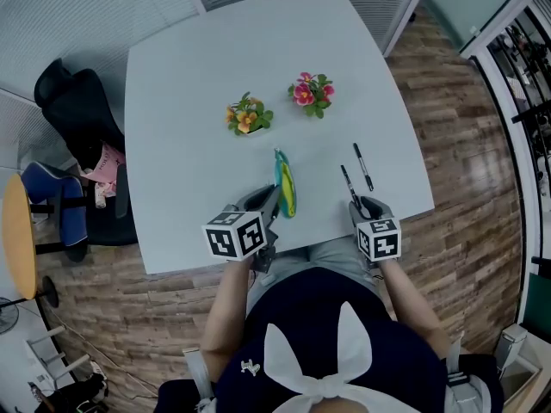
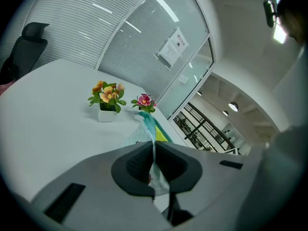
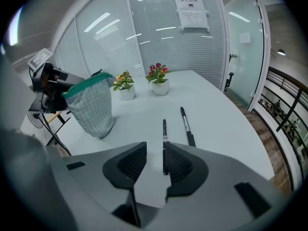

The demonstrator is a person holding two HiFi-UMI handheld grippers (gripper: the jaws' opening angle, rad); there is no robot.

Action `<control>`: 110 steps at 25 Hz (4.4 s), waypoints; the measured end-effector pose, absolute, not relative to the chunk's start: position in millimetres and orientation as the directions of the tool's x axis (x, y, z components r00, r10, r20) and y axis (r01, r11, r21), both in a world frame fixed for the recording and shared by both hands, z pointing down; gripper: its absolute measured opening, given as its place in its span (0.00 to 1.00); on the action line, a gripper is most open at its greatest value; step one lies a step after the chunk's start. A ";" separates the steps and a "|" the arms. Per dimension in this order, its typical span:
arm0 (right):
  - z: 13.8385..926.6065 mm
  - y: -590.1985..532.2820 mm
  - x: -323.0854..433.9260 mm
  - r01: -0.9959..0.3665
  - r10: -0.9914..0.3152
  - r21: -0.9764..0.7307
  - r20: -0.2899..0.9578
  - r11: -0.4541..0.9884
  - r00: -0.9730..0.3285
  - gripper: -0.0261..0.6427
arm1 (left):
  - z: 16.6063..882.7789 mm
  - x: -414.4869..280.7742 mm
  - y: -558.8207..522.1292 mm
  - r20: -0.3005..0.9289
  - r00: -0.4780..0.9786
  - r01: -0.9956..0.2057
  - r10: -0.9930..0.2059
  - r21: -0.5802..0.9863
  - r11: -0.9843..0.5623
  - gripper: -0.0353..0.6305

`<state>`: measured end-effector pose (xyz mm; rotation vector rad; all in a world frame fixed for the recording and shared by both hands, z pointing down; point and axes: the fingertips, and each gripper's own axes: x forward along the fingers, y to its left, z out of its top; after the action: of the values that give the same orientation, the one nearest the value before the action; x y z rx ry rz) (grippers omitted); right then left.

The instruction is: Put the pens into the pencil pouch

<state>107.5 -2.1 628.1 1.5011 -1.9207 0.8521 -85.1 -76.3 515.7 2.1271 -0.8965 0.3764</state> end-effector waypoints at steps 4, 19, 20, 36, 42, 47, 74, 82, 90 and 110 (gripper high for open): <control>647.2 4.7 111.1 -0.975 -0.584 -0.128 0.784 0.179 -0.210 0.23 | 516.3 -82.7 -77.2 0.524 0.710 -0.704 -0.471 0.551 -0.449 0.10; 677.5 14.8 123.1 -0.983 -0.528 -0.083 0.834 0.166 -0.160 0.19 | 517.3 -80.5 -80.1 0.528 0.708 -0.706 -0.469 0.552 -0.444 0.10; 677.4 14.9 124.1 -0.983 -0.528 -0.082 0.834 0.167 -0.159 0.18 | 517.4 -80.4 -80.2 0.528 0.708 -0.706 -0.469 0.553 -0.443 0.10; 633.4 1.4 123.2 -0.980 -0.616 -0.073 0.768 0.184 -0.173 0.14 | 516.2 -82.3 -78.8 0.520 0.707 -0.707 -0.480 0.553 -0.442 0.10; 606.1 -9.7 119.2 -0.979 -0.664 -0.092 0.722 0.184 -0.193 0.13 | 515.9 -84.3 -77.3 0.518 0.703 -0.710 -0.488 0.552 -0.437 0.10; 580.4 -21.3 114.2 -0.974 -0.702 -0.100 0.679 0.205 -0.217 0.13 | 514.5 -87.0 -76.6 0.516 0.700 -0.713 -0.493 0.552 -0.433 0.10; 486.9 -51.1 90.9 -0.935 -0.740 -0.168 0.574 0.313 -0.351 0.13 | 515.2 -95.5 -79.4 0.512 0.679 -0.728 -0.526 0.559 -0.396 0.10; 449.1 -59.5 79.9 -0.914 -0.755 -0.195 0.517 0.356 -0.404 0.13 | 515.4 -99.7 -86.1 0.517 0.669 -0.737 -0.534 0.552 -0.390 0.10; 405.8 -57.0 55.3 -0.877 -0.760 -0.201 0.439 0.436 -0.479 0.13 | 514.9 -100.0 -91.0 0.527 0.660 -0.747 -0.536 0.536 -0.393 0.10; 395.2 -49.7 -6.8 -0.767 -0.647 -0.156 0.449 0.623 -0.616 0.13 | 517.0 -94.0 -92.0 0.533 0.654 -0.754 -0.537 0.521 -0.400 0.10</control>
<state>-6.8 -49.7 395.2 1.1326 -2.4982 0.4773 -94.0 -92.0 517.0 2.1026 -0.9980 0.3602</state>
